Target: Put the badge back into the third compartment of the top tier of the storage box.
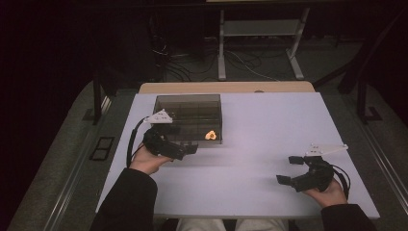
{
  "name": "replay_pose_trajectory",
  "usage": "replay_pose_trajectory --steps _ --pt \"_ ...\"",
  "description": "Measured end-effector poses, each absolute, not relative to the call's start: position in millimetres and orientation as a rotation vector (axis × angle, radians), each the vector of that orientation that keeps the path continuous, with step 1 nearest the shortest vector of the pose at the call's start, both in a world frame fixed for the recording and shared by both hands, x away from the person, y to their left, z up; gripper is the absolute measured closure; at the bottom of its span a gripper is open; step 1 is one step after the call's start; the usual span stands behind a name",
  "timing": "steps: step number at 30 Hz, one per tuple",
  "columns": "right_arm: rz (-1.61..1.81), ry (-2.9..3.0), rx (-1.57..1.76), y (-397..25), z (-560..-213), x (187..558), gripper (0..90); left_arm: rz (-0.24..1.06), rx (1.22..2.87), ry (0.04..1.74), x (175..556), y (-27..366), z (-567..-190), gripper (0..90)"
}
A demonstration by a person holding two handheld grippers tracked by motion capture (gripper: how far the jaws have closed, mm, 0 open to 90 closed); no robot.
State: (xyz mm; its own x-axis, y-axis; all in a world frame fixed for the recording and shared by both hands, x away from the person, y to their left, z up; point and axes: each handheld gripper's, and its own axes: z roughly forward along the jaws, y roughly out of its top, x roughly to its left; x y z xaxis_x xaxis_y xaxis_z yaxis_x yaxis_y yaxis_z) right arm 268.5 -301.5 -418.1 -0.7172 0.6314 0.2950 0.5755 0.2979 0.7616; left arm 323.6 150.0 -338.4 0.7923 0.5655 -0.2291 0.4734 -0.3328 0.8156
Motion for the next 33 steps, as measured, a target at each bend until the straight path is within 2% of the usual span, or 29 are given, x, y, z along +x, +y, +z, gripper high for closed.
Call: replay_pose_trajectory --steps 33 --pt "1.409 2.485 1.158 -300.6 -418.3 267.8 0.1 0.139 1.914 0.807 287.5 171.5 -371.2 0.0"
